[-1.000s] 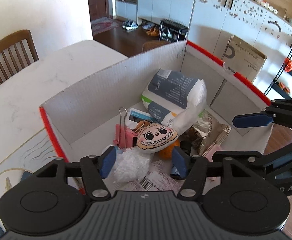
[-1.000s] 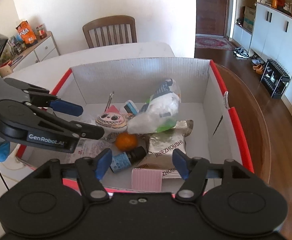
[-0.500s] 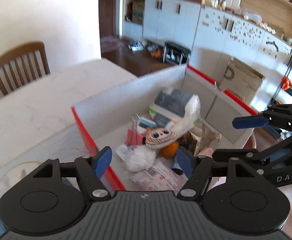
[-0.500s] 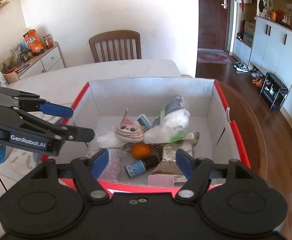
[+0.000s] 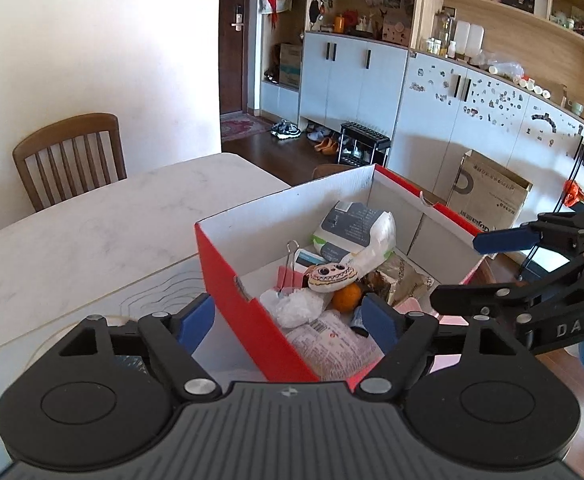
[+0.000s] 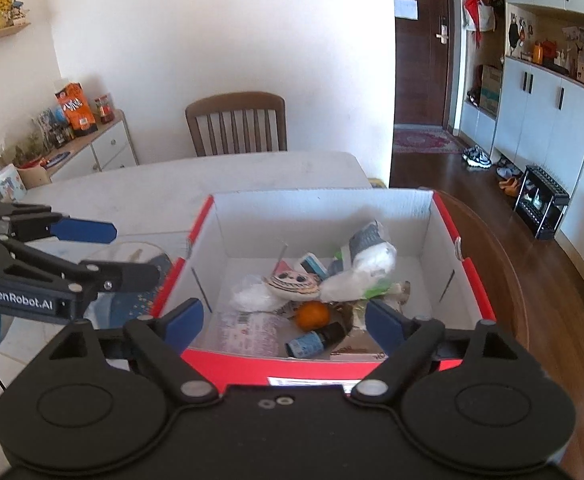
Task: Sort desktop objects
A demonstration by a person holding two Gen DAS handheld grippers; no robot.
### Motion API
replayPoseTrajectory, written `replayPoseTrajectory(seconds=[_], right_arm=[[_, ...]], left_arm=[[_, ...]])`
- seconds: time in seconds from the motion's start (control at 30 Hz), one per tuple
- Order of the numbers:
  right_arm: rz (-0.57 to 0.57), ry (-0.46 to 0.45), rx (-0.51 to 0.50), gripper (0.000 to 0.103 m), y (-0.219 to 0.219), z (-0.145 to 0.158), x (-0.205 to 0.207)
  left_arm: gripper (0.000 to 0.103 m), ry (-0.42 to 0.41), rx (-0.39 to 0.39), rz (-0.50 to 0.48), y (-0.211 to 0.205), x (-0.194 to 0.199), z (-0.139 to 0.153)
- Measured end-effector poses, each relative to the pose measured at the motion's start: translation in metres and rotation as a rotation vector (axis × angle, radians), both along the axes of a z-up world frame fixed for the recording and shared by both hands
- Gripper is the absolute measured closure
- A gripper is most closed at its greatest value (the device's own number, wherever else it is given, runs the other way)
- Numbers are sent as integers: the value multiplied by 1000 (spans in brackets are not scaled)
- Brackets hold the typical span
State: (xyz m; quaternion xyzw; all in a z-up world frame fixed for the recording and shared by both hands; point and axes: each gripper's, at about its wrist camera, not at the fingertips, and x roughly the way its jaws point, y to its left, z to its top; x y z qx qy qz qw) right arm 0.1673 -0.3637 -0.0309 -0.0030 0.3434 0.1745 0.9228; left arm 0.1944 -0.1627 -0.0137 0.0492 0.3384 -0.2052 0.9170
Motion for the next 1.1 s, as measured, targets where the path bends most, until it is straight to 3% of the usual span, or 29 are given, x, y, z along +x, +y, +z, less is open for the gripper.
replayPoseTrajectory(seconds=[0.2, 0.37, 0.93, 1.1], right_arm=[[-17, -30, 19, 7, 6, 10, -17], [-42, -46, 42, 4, 9, 14, -31], [-88, -91, 47, 1, 24, 24, -75], [-101, -88, 55, 1, 26, 24, -82]], left_arm=[[17, 12, -7, 17, 13, -13, 1], [1, 2, 7, -1, 19, -27, 0], [1, 26, -11, -50, 29, -64, -1], [1, -1, 11, -56, 27, -70, -1]])
